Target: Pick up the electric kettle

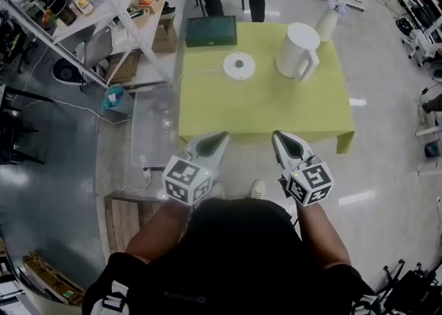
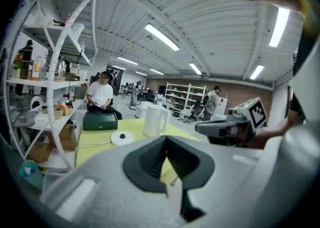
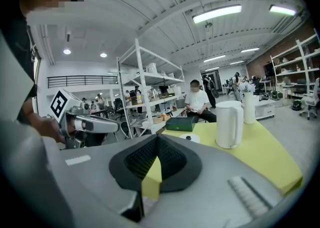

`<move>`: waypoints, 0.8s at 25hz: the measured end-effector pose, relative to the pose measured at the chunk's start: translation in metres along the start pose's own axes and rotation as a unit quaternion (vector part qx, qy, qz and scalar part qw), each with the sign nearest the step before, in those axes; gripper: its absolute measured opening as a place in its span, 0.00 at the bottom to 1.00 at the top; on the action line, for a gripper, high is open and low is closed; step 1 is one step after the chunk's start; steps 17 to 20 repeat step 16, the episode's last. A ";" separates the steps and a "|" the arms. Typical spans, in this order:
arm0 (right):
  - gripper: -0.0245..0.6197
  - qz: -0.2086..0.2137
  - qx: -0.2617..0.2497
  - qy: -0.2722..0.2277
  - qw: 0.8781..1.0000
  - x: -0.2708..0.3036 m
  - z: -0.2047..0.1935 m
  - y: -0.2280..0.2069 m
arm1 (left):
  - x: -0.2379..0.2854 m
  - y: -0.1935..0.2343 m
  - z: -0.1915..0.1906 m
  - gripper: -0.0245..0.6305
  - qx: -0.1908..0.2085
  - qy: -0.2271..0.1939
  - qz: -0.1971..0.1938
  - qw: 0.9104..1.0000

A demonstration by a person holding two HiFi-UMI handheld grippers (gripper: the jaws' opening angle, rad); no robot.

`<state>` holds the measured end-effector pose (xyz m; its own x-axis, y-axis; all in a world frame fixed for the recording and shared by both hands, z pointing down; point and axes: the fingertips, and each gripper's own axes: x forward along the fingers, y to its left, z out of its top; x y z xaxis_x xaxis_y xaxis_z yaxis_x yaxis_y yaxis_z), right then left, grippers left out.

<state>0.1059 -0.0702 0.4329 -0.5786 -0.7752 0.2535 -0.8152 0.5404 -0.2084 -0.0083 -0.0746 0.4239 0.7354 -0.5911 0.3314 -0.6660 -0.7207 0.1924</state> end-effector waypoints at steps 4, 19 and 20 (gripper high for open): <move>0.04 -0.003 -0.004 0.000 1.000 -0.002 0.001 0.000 | -0.001 -0.001 0.002 0.04 0.004 -0.001 -0.003 1.000; 0.04 -0.001 -0.011 0.000 1.000 -0.001 0.005 0.000 | 0.000 -0.001 0.007 0.04 0.009 -0.003 -0.004 1.000; 0.04 -0.001 -0.011 0.000 1.000 -0.001 0.005 0.000 | 0.000 -0.001 0.007 0.04 0.009 -0.003 -0.004 1.000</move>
